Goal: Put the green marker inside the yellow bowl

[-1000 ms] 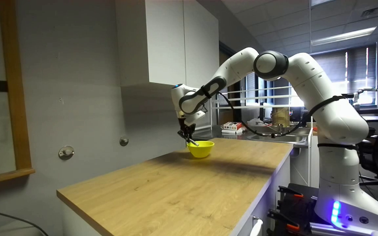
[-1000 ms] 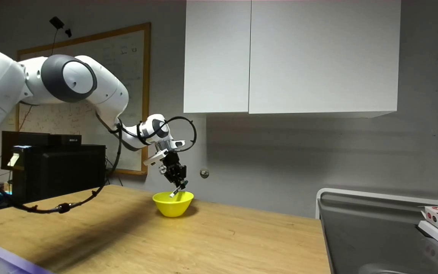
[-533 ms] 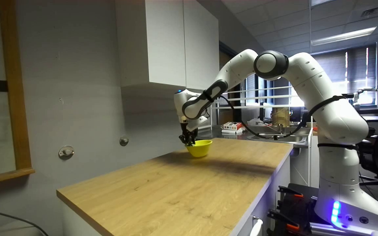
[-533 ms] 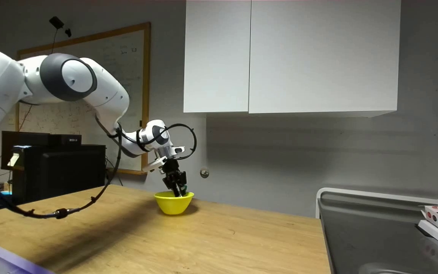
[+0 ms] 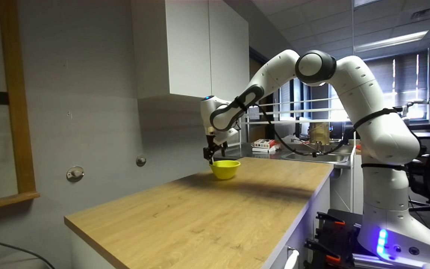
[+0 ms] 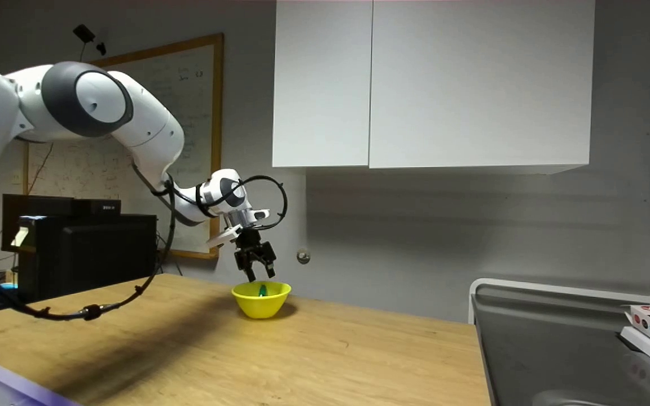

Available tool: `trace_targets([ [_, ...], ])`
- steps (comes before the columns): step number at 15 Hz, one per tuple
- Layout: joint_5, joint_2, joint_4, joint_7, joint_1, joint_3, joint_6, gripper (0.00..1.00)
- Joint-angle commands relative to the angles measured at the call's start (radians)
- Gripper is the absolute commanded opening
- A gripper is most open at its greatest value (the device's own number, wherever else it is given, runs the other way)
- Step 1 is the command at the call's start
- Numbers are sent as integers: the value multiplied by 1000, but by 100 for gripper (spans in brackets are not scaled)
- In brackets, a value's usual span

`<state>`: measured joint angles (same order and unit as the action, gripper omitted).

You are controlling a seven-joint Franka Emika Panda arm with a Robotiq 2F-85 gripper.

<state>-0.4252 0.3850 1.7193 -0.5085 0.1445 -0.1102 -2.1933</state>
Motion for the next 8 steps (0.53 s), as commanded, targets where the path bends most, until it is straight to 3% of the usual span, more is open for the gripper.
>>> trace_targets([
  [1, 13, -113, 111, 27, 8, 29, -18, 100],
  [8, 193, -281, 239, 377, -13, 152, -84, 100],
])
